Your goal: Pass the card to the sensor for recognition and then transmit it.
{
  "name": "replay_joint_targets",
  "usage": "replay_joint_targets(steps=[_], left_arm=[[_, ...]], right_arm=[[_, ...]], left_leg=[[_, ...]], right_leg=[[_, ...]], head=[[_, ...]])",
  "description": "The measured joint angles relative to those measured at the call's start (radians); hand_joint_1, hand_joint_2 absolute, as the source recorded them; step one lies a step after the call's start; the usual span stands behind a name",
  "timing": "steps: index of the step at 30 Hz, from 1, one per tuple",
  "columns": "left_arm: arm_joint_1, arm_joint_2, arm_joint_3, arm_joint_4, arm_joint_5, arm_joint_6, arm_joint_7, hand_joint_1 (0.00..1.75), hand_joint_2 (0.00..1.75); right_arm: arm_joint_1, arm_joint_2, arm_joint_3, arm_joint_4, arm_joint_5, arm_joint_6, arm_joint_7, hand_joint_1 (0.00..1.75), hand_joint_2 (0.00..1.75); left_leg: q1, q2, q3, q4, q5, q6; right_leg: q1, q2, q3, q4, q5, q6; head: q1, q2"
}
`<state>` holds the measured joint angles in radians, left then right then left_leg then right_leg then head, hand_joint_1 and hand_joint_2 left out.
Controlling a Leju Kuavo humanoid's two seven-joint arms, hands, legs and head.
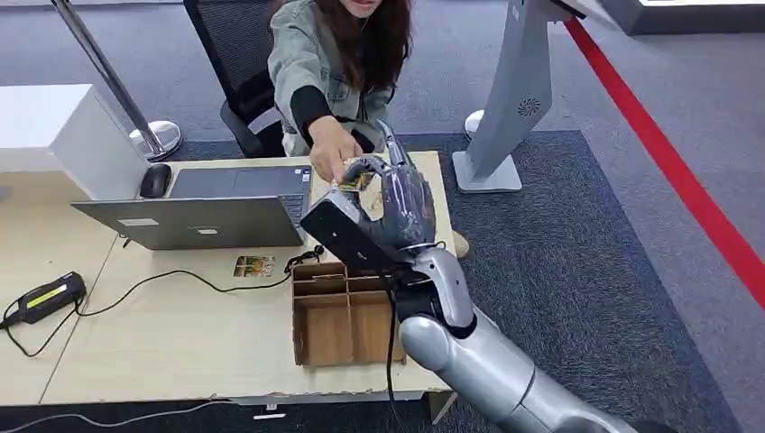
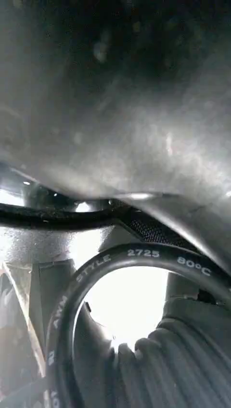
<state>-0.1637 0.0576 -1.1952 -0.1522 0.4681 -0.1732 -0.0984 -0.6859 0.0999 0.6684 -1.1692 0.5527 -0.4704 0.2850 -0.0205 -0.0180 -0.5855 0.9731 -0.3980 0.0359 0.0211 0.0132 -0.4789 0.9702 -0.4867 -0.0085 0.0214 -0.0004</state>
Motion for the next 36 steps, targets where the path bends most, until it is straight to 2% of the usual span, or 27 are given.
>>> replay_joint_targets(steps=[4,8,12,14,21,30,31,36], left_arm=[[0.002,0.001,0.001,0.0,0.017,0.001,0.004,0.0,1.75],[0.004,0.005,0.002,0.0,0.036,-0.001,0.01,0.0,1.75],[0.005,0.013,0.005,0.0,0.056,-0.01,0.01,0.0,1.75],[0.007,0.016,0.006,0.0,0.065,-0.014,0.01,0.0,1.75],[0.009,0.022,0.014,0.0,0.077,-0.016,0.01,0.0,1.75],[0.01,0.024,0.019,0.0,0.083,-0.016,0.01,0.0,1.75],[0.01,0.024,0.02,0.0,0.083,-0.016,0.01,0.0,0.0],[0.011,0.025,0.022,0.0,0.084,-0.016,0.01,0.0,0.0]], right_arm=[[0.016,-0.003,0.004,-0.029,-0.021,0.026,0.001,0.0,1.75],[0.072,-0.035,0.011,-0.134,0.019,0.117,0.058,0.0,1.75],[0.129,-0.116,0.017,-0.273,0.045,0.268,0.151,0.0,1.75],[0.166,-0.163,0.017,-0.336,0.055,0.31,0.169,0.0,1.75],[0.245,-0.265,0.017,-0.477,0.117,0.396,0.187,0.0,1.75],[0.274,-0.314,0.025,-0.54,0.136,0.418,0.189,0.0,1.75],[0.274,-0.317,0.026,-0.544,0.136,0.418,0.19,0.0,1.75],[0.275,-0.328,0.03,-0.555,0.137,0.42,0.191,0.0,1.75]], left_leg=[[0.0,0.0,0.0,0.0,0.0,0.0],[0.0,0.0,0.0,0.0,0.0,0.0],[0.0,0.0,0.0,0.0,0.0,0.0],[0.0,0.0,0.0,0.0,0.0,0.0],[0.0,0.001,0.0,0.0,0.0,0.0],[0.0,0.001,0.0,0.0,0.0,0.0],[0.0,0.001,0.0,0.0,0.0,0.0],[0.0,0.001,0.0,0.0,0.0,0.0]], right_leg=[[0.0,0.0,0.0,0.0,0.0,0.0],[0.0,0.0,0.0,0.0,0.0,0.0],[-0.001,0.0,0.0,-0.001,0.0,0.0],[-0.001,0.0,0.0,-0.001,0.0,0.0],[-0.001,0.001,0.0,-0.001,0.0,0.0],[0.0,0.001,0.0,-0.001,0.0,0.0],[0.0,0.001,0.0,-0.001,0.0,0.0],[0.0,0.001,0.0,-0.001,0.0,0.0]], head=[[0.0,0.0],[0.001,0.0],[0.0,0.0],[0.0,0.0],[0.0,0.0],[0.0,0.0],[0.0,0.0],[0.0,0.0]])
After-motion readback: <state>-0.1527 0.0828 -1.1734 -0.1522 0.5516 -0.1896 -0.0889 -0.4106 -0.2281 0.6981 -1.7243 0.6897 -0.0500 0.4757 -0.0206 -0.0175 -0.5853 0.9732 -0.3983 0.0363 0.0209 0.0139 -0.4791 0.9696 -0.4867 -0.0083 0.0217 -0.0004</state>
